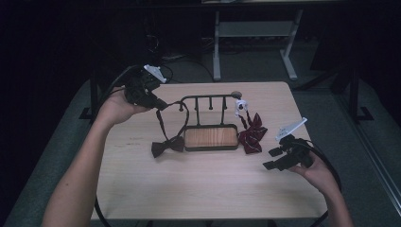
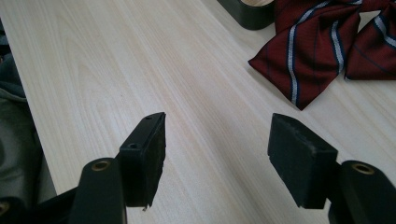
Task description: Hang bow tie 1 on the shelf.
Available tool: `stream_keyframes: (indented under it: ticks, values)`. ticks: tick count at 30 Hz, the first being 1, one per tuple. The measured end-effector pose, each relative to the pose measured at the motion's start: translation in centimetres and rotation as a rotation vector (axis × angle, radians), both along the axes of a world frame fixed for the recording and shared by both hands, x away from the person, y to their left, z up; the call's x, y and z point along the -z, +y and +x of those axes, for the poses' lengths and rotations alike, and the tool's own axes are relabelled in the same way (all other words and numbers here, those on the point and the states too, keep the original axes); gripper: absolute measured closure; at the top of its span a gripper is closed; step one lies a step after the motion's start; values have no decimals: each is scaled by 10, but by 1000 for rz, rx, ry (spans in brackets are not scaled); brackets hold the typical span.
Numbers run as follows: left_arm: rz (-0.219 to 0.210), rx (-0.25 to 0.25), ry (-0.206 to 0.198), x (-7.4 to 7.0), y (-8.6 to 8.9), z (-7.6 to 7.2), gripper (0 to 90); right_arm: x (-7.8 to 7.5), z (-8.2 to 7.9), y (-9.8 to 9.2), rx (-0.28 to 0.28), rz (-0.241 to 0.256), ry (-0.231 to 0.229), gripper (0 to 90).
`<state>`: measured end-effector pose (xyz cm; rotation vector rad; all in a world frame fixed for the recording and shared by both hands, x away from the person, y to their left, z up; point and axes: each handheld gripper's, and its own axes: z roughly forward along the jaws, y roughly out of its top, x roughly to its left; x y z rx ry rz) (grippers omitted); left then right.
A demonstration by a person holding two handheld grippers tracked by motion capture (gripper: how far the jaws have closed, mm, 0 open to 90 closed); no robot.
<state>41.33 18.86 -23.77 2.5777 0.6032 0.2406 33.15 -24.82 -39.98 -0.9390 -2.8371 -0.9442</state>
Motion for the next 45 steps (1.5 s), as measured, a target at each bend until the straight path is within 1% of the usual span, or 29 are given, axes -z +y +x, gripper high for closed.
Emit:
stream_keyframes:
  ticks: [3, 6, 12, 16, 21, 24, 26, 28, 29, 30, 31, 33, 35, 38, 41, 43, 44, 45]
  values:
    - [3, -11, 10, 2, 0, 4, 900, -1, 0, 0, -2, 0, -2, 365]
    - [17, -25, 17, 6, -1, 10, 900, -1, 0, 0, -2, 1, -2, 365]
    - [27, -39, 22, 9, -1, 18, 899, -1, 0, -1, 0, 3, -3, 365]
    - [41, -42, 30, 13, -4, 21, 899, -1, 0, -1, 0, 3, -4, 365]
    - [62, -50, 29, 16, -6, 23, 898, -1, -1, -3, 1, 5, 2, 364]
    - [60, -56, 30, 17, -6, 24, 895, 0, 0, -4, 5, 6, 4, 363]
    - [66, -63, 26, 18, -6, 24, 864, 0, 0, -4, 7, 7, 3, 362]
    - [71, -69, 30, 19, -6, 24, 830, -1, -1, -4, 7, 6, 2, 361]
    - [63, -76, 30, 21, -5, 23, 806, -1, 0, -4, 8, 5, 1, 361]
    - [60, -70, 34, 22, -5, 22, 799, -2, 0, -4, 10, 8, 3, 361]
    - [67, -73, 39, 22, -5, 20, 794, -2, -1, -4, 9, 7, 1, 361]
    - [80, -68, 32, 22, -3, 18, 783, -3, -1, -4, 10, 7, -2, 360]
    - [54, -72, 28, 21, 0, 15, 777, -4, -1, -4, 10, 9, -3, 360]
    - [61, -70, 29, 22, 3, 11, 762, -4, -2, -5, 13, 4, -7, 359]
    - [57, -73, 26, 25, 8, 7, 752, -5, -2, -6, 18, 7, -5, 354]
    - [65, -71, 33, 26, 11, 6, 742, -5, -2, -7, 21, 6, -7, 350]
    - [75, -67, 32, 28, 12, 5, 733, -5, -2, -7, 23, 7, -7, 350]
    - [64, -67, 30, 29, 13, 3, 730, -5, -2, -7, 24, 5, -9, 349]
